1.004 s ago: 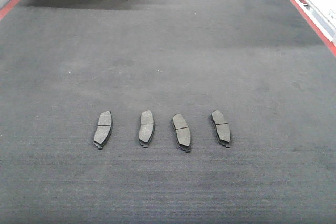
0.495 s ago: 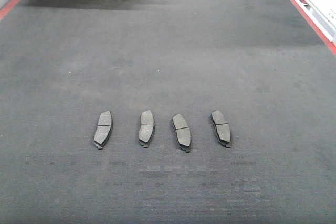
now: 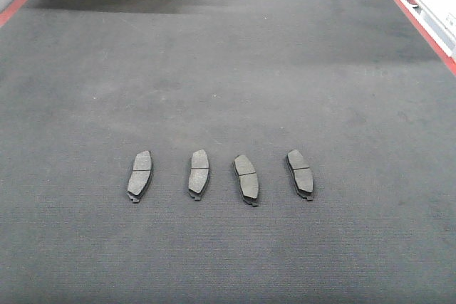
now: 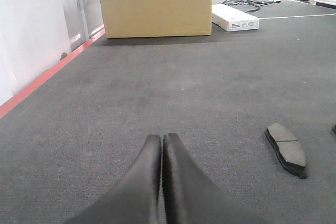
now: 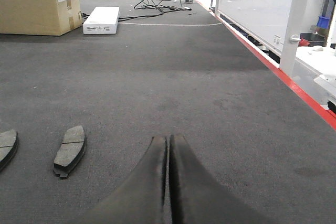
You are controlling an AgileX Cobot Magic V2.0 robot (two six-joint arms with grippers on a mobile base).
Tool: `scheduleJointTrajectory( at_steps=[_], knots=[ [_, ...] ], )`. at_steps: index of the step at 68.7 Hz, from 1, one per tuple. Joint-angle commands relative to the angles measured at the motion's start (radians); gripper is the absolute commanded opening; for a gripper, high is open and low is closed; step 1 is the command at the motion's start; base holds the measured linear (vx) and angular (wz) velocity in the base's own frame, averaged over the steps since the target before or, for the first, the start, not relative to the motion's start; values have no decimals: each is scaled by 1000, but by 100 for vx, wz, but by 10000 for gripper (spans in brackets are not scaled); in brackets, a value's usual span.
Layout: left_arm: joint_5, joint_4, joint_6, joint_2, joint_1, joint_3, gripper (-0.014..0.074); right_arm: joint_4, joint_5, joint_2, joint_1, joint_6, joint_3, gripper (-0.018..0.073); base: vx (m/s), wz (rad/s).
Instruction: Move and align brake pads A on conveyor
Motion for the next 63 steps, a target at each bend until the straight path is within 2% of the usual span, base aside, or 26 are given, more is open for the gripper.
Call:
scheduleJointTrajectory(
  at_steps=[1,63],
  knots=[
    [-81,-9,-9,-13,-1,24,-6,-3,-73,-14,-5,0,3,-8,0,0],
    [-81,-9,-9,-13,-1,24,-6,-3,-73,-14,-5,0,3,-8,0,0]
  ],
)
